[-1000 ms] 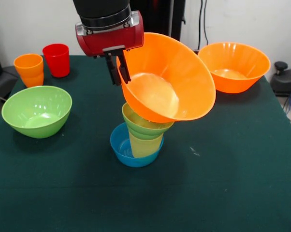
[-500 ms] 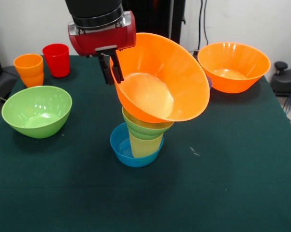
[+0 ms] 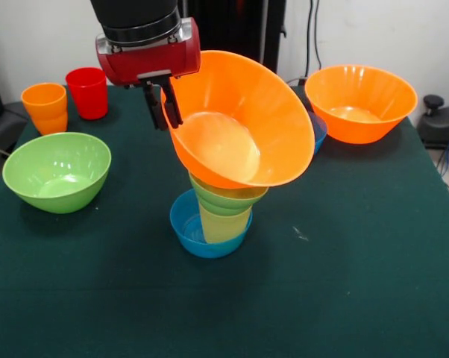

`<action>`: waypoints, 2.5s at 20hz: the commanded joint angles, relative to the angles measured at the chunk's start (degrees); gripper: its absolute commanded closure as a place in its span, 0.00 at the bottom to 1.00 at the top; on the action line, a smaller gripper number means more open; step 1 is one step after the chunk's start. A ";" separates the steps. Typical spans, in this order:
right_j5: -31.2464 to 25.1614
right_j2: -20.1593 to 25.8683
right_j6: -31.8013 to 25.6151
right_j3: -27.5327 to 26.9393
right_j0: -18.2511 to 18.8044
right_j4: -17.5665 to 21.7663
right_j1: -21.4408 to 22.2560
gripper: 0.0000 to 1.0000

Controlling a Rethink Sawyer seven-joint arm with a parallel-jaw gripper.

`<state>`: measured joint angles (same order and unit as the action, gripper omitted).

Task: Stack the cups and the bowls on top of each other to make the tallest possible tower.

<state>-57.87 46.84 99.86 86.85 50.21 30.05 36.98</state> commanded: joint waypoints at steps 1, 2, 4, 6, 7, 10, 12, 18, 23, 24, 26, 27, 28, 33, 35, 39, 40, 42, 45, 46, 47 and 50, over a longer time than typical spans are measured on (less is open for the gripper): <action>5.37 1.44 -12.27 4.59 1.02 2.89 -2.37 1.00; 5.48 1.52 -12.26 4.71 1.08 2.81 -2.43 1.00; 5.82 1.91 -12.10 4.98 1.33 2.26 -2.71 1.00; 5.96 2.35 -11.93 5.27 1.60 1.61 -2.99 1.00; 6.21 2.56 -11.76 5.67 1.72 1.42 -3.03 1.00; 6.75 3.28 -11.38 6.34 2.16 0.88 -3.33 1.00; 7.45 3.68 -11.14 6.30 2.23 1.04 -3.58 1.00; 5.23 3.15 -10.89 5.95 1.63 1.49 -3.31 1.00; 3.52 3.16 -11.16 5.66 1.28 1.26 -3.70 1.00; 3.69 3.25 -11.08 5.71 1.32 1.29 -3.75 1.00; 4.68 3.49 -10.89 6.02 1.39 1.60 -3.72 1.00; 5.43 3.68 -10.91 6.16 1.41 1.91 -3.59 1.00; 5.61 3.75 -10.83 6.16 1.38 1.94 -3.60 1.00; 6.66 3.84 -11.23 5.62 1.21 2.90 -3.49 1.00; 7.50 3.95 -11.25 5.90 1.43 3.29 -3.43 1.00; 8.91 4.16 -11.20 6.71 1.95 3.82 -3.21 1.00; 9.20 4.23 -11.18 6.90 2.08 3.85 -3.22 1.00; 9.85 4.30 -11.07 7.40 2.31 4.00 -3.21 1.00; 10.71 4.24 -11.22 7.59 2.53 4.31 -3.40 1.00; 11.16 4.29 -11.28 7.73 2.68 4.41 -3.49 1.00; 11.61 4.34 -11.33 7.86 2.83 4.52 -3.59 1.00; 12.35 4.45 -11.25 8.47 3.29 4.52 -3.69 1.00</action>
<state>-49.73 50.36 99.86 92.00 53.47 30.52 34.69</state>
